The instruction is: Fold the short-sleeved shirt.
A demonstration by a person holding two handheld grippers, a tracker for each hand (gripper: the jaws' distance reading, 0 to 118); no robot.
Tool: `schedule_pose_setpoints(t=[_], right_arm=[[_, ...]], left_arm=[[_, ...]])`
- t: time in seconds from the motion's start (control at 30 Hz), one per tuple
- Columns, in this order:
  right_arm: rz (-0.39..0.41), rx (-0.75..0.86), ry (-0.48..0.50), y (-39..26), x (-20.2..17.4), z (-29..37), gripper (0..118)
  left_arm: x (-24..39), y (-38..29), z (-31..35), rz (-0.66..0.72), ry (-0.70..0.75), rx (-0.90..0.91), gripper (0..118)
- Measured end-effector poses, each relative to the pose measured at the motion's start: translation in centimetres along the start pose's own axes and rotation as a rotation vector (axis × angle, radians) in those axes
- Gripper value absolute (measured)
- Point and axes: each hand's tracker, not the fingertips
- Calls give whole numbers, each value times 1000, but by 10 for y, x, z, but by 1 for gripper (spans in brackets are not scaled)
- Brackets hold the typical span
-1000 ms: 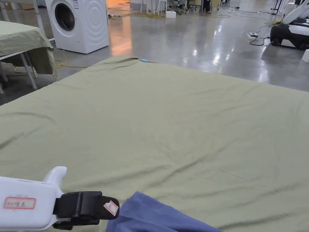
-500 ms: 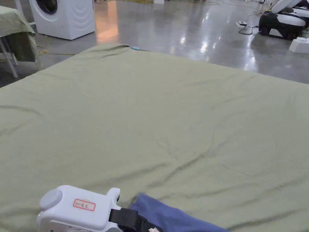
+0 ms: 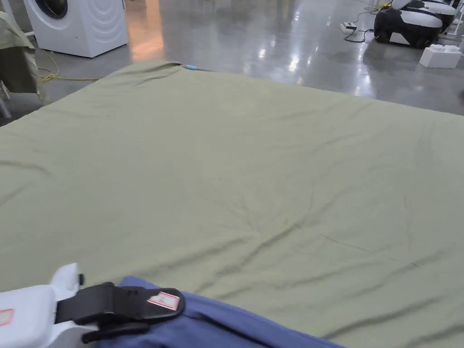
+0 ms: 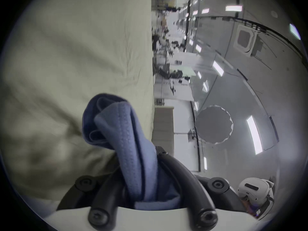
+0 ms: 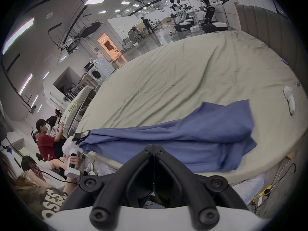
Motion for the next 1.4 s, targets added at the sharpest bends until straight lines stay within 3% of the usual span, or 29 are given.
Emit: schedule_pose_setpoints(t=[0.17,0.3,0.43,0.53,0.63,0.77,0.8,0.83,0.9,0.93,0.97,1.13,1.2,1.23,1.3,1.33,1.4], right_arm=[[-17,32,-30,1,13,0,3],[-47,27,-25,-1,25,-1,3],[-50,21,-8,-7,31,-2,3],[-68,20,26,-11,38,-1,3],[-84,26,37,-16,48,3,3],[-126,40,27,-25,65,9,3],[-138,42,24,-27,68,11,3],[-149,40,23,-29,72,12,3],[-173,45,25,-33,79,14,3],[-187,43,26,-34,83,14,3],[-199,43,27,-35,86,14,3],[-235,42,34,-36,96,5,3],[-242,41,49,-38,97,5,3],[-246,38,56,-38,99,5,3],[-252,36,59,-40,100,5,3],[-255,36,57,-40,101,4,3],[-271,39,51,-41,105,3,3]], left_arm=[[37,13,66,-99,232,215,7],[83,10,59,-228,455,182,7],[116,-15,-8,-403,533,32,7],[115,-40,-81,-425,484,-148,7],[89,-53,-155,-473,484,-350,7],[45,-91,-245,-468,588,-556,8],[34,-101,-259,-453,624,-581,15],[28,-108,-268,-437,644,-595,30],[33,-116,-269,-382,464,-564,92],[44,-117,-266,-362,384,-569,104],[52,-118,-264,-339,330,-577,106],[78,-104,-217,-354,302,-481,104],[78,-96,-192,-380,419,-411,94],[78,-92,-181,-395,494,-399,81],[73,-95,-167,-420,595,-370,23],[68,-97,-167,-413,623,-386,13],[49,-101,-175,-364,637,-465,13]])
